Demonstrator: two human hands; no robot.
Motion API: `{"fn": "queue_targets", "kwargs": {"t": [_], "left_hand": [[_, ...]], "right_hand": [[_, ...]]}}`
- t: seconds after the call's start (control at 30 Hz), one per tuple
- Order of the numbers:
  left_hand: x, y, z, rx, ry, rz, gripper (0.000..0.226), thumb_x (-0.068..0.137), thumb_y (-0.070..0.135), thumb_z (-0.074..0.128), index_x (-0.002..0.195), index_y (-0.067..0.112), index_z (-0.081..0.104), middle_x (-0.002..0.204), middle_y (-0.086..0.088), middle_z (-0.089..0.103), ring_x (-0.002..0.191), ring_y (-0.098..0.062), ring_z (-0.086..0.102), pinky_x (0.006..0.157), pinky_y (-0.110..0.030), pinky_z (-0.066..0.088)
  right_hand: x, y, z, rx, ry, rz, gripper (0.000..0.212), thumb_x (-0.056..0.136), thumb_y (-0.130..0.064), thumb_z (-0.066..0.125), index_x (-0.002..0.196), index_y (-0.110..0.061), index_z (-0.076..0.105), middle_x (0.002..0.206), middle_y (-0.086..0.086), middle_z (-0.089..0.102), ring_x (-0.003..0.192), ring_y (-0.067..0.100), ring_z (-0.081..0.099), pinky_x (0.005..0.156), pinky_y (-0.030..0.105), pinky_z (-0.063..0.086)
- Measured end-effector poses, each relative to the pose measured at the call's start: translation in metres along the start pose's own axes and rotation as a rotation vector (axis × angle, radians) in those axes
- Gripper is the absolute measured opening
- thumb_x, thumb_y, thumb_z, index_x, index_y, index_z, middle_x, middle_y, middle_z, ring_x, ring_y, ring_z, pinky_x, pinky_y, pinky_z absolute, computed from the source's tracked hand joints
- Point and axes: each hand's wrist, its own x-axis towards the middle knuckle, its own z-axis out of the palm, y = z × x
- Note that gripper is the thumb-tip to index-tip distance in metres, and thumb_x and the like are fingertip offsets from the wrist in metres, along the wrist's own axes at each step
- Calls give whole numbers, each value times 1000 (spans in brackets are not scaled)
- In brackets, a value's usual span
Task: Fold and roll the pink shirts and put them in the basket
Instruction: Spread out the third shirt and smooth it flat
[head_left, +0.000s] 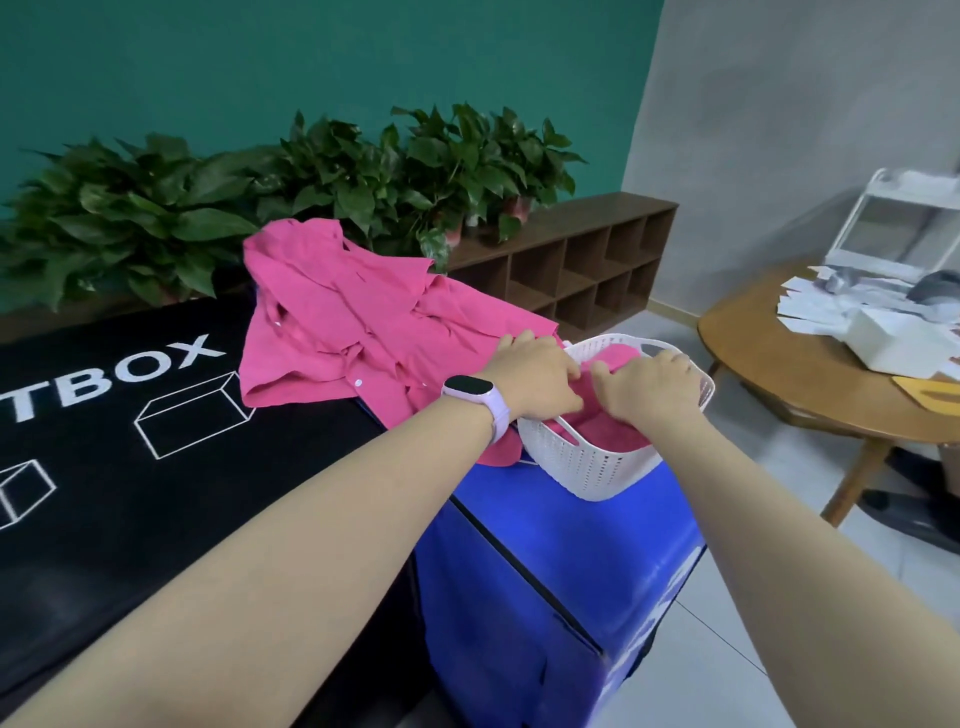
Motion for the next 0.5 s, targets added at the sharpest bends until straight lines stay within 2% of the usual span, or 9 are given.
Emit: {"fn": "queue_targets", "kwargs": {"t": [0.1, 0.2, 0.27, 0.3, 0.37, 0.43, 0.5], "left_hand": [[0, 3, -5, 79, -113, -9, 40, 91, 49, 48, 126, 39, 65, 100, 1, 49, 102, -25, 35, 88, -42, 24], [-4, 6, -10, 93, -157, 35, 34, 97, 45, 40, 111, 33, 69, 95, 1, 49, 103, -27, 39, 83, -41, 23], [-13, -8, -20, -23, -56, 97, 35, 100, 37, 41, 120, 26, 67, 100, -2, 48, 104, -28, 43, 88, -41, 32], [-17, -24, -25, -90, 43, 110, 34, 101, 32, 43, 125, 21, 65, 106, -4, 51, 108, -28, 47, 93, -41, 38], [-25, -67, -31, -136, 220, 17, 36, 102, 25, 45, 132, 14, 60, 121, -9, 55, 117, -29, 51, 101, -43, 42], [-35, -116, -34, -199, 280, -181, 41, 105, 25, 42, 142, 10, 53, 137, -14, 52, 130, -31, 47, 111, -41, 36], [-43, -160, -35, -365, 279, -374, 45, 108, 26, 39, 149, 9, 44, 152, -14, 43, 142, -28, 37, 119, -38, 25]], "right_hand": [[-2, -4, -8, -105, -100, 15, 81, 100, -63, 15, 131, -5, 61, 139, 21, 55, 128, 36, 50, 105, 44, 36], [-7, -12, -28, -303, -224, 8, 76, 100, -61, 14, 121, -9, 64, 126, 16, 63, 116, 33, 58, 95, 41, 42], [-3, -27, -55, -522, -222, -64, 62, 99, -57, 26, 112, -11, 64, 110, 13, 66, 101, 33, 62, 93, 41, 47], [1, -36, -68, -570, -154, -123, 49, 98, -49, 38, 112, -12, 66, 106, 10, 66, 96, 33, 64, 90, 43, 51], [14, -59, -84, -471, 54, -281, 31, 95, -33, 51, 113, -15, 69, 106, 7, 66, 95, 32, 65, 82, 40, 53], [23, -89, -87, -255, 200, -413, 37, 97, -36, 49, 122, -12, 64, 119, 11, 62, 109, 34, 59, 79, 38, 46], [31, -120, -79, -140, 187, -514, 48, 100, -40, 44, 136, -9, 52, 139, 16, 46, 129, 36, 43, 90, 45, 42]]}}
